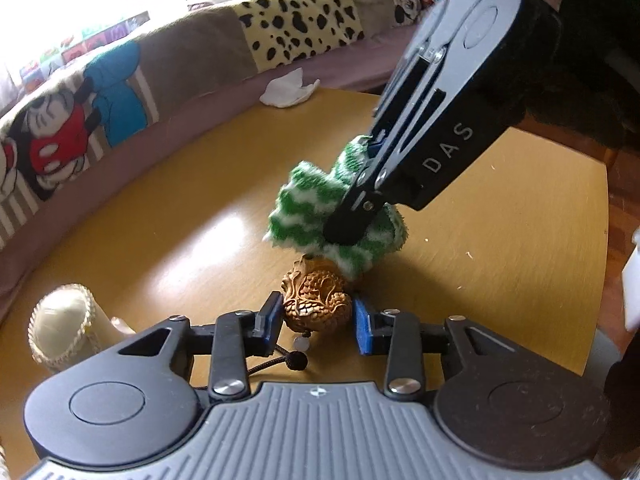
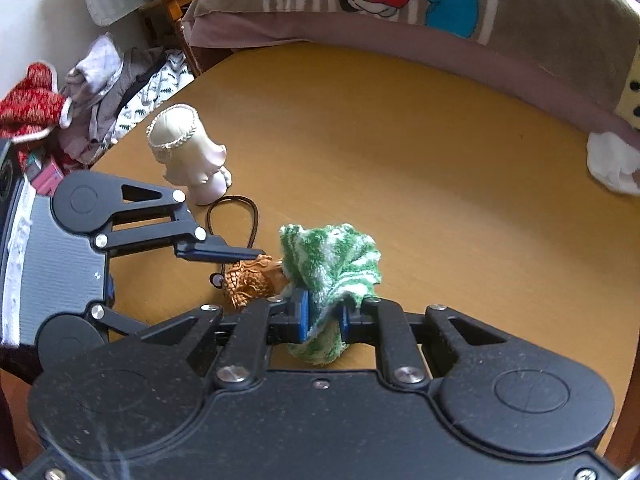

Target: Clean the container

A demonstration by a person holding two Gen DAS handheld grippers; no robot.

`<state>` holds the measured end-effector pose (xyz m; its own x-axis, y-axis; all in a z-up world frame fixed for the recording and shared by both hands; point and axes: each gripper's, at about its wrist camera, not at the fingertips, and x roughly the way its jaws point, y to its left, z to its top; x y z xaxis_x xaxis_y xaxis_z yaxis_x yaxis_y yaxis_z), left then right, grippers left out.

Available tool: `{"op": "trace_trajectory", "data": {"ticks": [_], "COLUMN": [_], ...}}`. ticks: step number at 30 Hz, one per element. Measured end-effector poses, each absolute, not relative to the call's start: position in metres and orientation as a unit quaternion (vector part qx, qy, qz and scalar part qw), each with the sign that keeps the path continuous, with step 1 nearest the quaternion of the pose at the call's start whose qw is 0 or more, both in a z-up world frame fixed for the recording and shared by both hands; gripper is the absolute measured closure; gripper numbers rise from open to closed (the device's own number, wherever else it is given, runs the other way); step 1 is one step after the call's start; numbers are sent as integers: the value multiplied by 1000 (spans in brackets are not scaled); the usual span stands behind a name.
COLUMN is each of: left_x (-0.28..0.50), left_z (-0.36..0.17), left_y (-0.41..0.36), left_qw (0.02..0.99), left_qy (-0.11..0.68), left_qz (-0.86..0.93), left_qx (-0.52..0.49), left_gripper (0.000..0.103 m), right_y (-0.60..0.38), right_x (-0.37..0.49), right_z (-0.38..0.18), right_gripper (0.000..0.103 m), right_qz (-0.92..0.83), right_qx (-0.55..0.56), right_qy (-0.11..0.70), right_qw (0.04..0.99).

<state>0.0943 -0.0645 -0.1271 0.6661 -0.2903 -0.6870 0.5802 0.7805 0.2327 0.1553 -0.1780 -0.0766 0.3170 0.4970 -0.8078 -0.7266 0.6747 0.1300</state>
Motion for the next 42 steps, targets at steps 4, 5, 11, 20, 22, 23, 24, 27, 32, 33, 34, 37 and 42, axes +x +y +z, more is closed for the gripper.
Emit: {"op": "trace_trajectory", "data": {"ticks": [4, 5, 11, 20, 22, 23, 24, 27, 32, 33, 34, 37, 42], "left_x": [88, 87, 81, 73, 74, 75, 78, 82, 80, 79, 80, 87, 104], "left_z": [-127, -127, -127, -128, -128, -127, -126, -125, -126, -126, -126, -124, -122], "left_y": [-70, -70, -71, -74, -71, -69, -67, -62, -60, -60, -59, -51, -26], "left_qw": [880, 880, 877, 871, 872, 874, 876, 881, 882, 882, 882, 886, 887], "left_qy": [316, 315, 307, 290, 294, 298, 304, 311, 306, 305, 307, 328, 378], "left_qz": [-253, -253, -256, -252, -253, -253, -254, -256, -253, -252, -252, -253, -255], "left_qx": [247, 249, 267, 306, 298, 288, 274, 248, 255, 257, 253, 208, 74], "left_gripper": [69, 69, 69, 69, 69, 69, 69, 69, 69, 69, 69, 69, 69], "right_y": [-165, -163, -179, -185, -193, -194, -194, -189, -182, -183, -186, -194, -193], "right_x": [142, 141, 162, 169, 172, 171, 169, 165, 158, 161, 164, 166, 161], "right_z": [-68, -69, -78, -87, -88, -86, -85, -83, -83, -85, -87, -90, -82], "right_gripper": [90, 90, 89, 89, 89, 89, 89, 89, 89, 89, 89, 88, 88], "right_qz": [435, 427, 357, 339, 337, 339, 343, 360, 406, 399, 384, 379, 404], "right_qx": [-122, -130, -130, -133, -110, -106, -110, -101, -96, -94, -90, -77, -52], "right_qy": [426, 426, 449, 475, 479, 477, 472, 464, 461, 469, 479, 484, 467], "right_qw": [784, 787, 809, 801, 803, 804, 805, 803, 783, 782, 784, 785, 784]}}
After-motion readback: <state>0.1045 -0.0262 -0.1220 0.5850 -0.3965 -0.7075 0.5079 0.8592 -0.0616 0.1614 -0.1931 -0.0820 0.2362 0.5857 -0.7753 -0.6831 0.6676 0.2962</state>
